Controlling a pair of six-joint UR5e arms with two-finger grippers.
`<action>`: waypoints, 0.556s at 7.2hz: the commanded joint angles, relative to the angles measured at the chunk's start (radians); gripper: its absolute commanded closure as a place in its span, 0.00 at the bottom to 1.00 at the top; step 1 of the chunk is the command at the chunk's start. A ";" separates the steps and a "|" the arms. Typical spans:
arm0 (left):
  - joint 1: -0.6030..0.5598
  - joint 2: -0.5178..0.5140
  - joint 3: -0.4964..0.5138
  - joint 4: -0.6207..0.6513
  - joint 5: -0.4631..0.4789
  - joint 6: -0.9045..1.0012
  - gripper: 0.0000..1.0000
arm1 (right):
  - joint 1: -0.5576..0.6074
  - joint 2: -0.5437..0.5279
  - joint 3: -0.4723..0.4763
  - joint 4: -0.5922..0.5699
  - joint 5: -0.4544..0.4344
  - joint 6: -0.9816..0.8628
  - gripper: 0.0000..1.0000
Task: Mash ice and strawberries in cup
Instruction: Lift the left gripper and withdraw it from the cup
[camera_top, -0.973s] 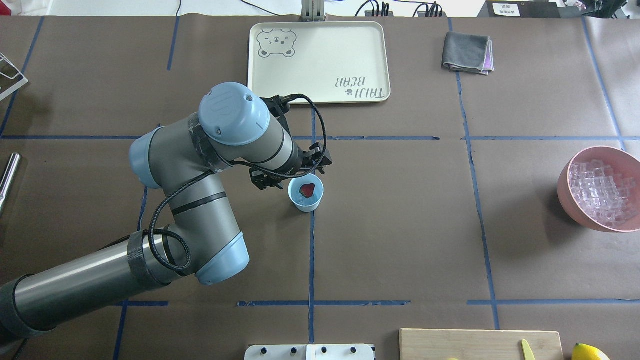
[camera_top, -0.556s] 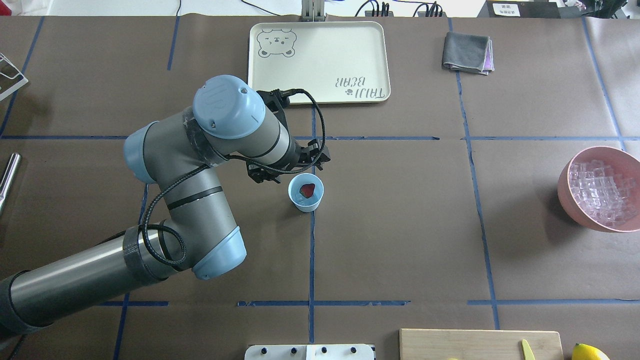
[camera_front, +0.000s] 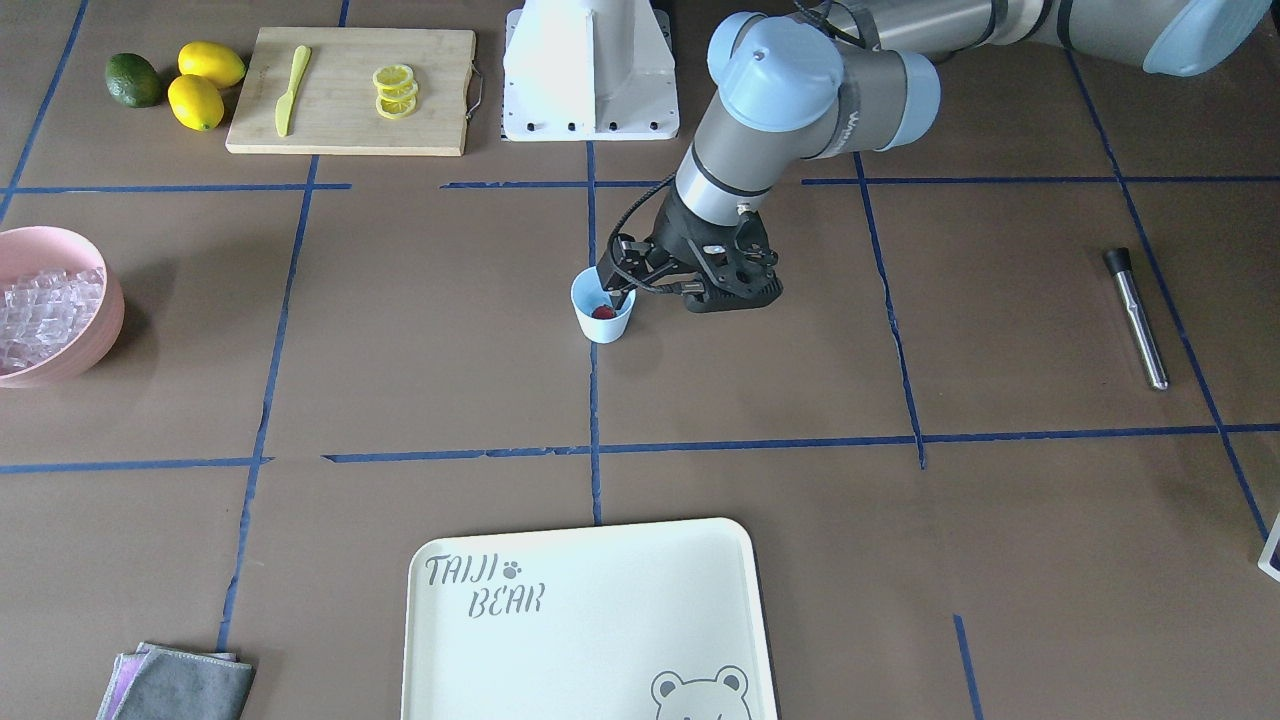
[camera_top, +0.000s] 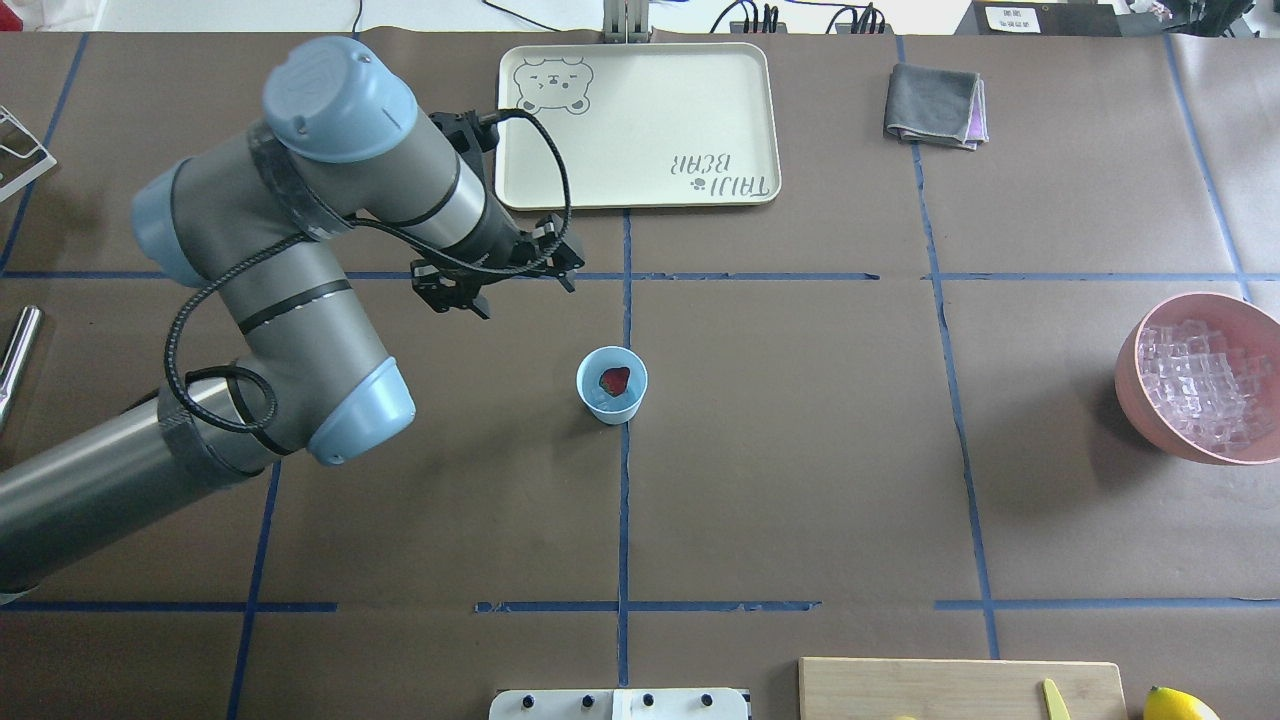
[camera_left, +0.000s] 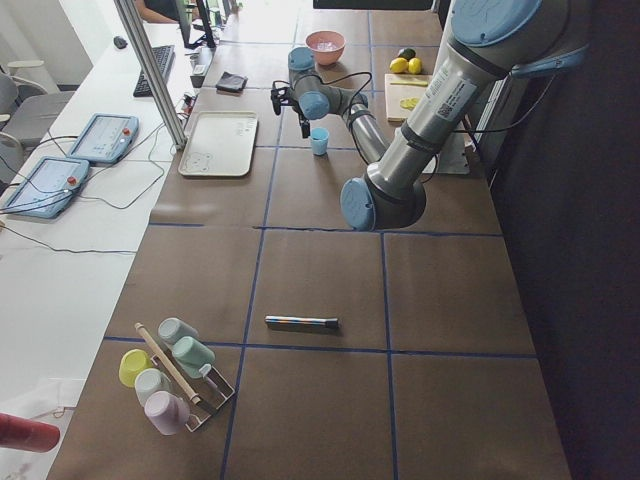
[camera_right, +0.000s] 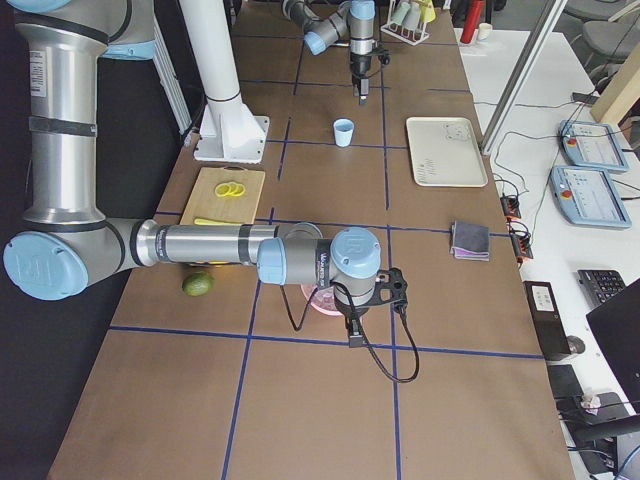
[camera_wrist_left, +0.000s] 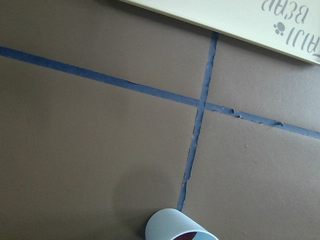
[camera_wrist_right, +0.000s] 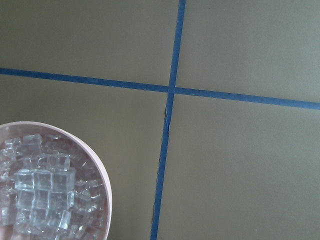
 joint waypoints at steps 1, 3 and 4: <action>-0.122 0.092 -0.112 0.204 -0.089 0.233 0.00 | 0.000 -0.004 -0.004 -0.003 0.006 0.003 0.00; -0.224 0.245 -0.267 0.341 -0.091 0.535 0.00 | 0.000 0.004 -0.006 -0.001 0.005 0.004 0.00; -0.259 0.347 -0.313 0.339 -0.091 0.606 0.00 | 0.000 0.004 -0.006 -0.001 0.005 0.003 0.00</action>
